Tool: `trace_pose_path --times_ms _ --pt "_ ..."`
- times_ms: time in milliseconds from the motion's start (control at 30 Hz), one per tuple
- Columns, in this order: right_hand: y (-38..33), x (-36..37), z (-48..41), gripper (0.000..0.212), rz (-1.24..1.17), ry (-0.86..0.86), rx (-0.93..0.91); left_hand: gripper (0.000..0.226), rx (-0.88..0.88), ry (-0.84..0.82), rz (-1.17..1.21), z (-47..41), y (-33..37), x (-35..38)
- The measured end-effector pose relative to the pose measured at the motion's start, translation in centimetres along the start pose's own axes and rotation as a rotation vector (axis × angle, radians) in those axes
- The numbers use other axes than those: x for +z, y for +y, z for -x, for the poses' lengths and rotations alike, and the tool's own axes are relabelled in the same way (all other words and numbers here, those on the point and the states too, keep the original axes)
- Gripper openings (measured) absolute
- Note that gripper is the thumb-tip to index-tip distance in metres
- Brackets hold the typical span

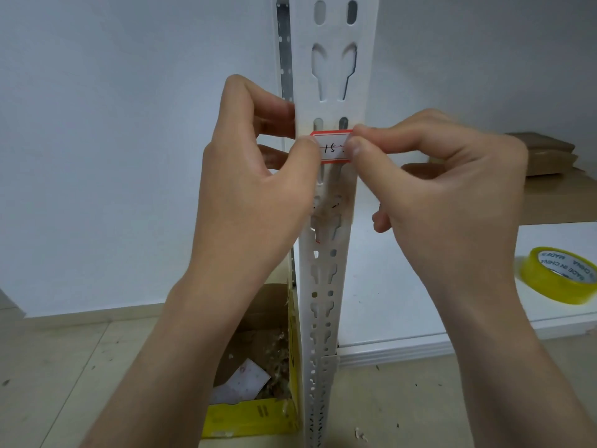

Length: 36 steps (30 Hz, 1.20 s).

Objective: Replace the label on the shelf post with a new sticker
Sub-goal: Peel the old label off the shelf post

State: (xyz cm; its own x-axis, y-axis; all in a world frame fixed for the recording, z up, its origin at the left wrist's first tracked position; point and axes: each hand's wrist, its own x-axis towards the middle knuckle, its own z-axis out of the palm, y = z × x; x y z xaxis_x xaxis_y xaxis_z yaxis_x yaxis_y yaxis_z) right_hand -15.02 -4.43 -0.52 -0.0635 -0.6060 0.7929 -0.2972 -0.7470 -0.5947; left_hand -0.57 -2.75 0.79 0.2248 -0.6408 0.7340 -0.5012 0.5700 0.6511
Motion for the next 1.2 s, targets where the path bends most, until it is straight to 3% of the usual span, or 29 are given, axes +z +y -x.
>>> trace_pose_path --times_ms 100,267,433,533,767,933,1100,1200 --pt "0.1 0.2 0.0 0.01 0.049 -0.075 -0.001 0.02 -0.005 0.003 0.01 0.0 0.1 0.0" --pt "-0.2 -0.2 -0.1 0.007 -0.053 0.027 0.055 0.019 -0.025 -0.004 0.008 0.1 0.1 -0.1" --pt "0.0 0.2 -0.1 0.009 0.041 -0.027 -0.011 0.02 -0.025 0.001 0.013 0.0 0.2 -0.1" --pt "-0.2 0.0 0.0 0.009 -0.055 0.026 0.014 0.019 -0.032 -0.006 0.011 0.1 0.3 -0.1" --pt "0.4 0.6 0.2 0.007 0.08 -0.001 -0.07 0.019 -0.035 -0.004 0.018 0.1 0.3 0.0" --pt "0.4 0.3 0.1 0.01 -0.052 0.07 -0.007 0.018 -0.036 -0.008 0.024 0.1 0.3 0.0" --pt "0.6 0.9 0.2 0.011 0.056 -0.038 -0.074 0.019 -0.028 0.008 0.031 0.1 0.2 0.1" --pt "0.4 1.1 0.5 0.01 -0.038 -0.005 -0.075 0.02 -0.027 0.006 0.04 0.1 0.2 0.0"
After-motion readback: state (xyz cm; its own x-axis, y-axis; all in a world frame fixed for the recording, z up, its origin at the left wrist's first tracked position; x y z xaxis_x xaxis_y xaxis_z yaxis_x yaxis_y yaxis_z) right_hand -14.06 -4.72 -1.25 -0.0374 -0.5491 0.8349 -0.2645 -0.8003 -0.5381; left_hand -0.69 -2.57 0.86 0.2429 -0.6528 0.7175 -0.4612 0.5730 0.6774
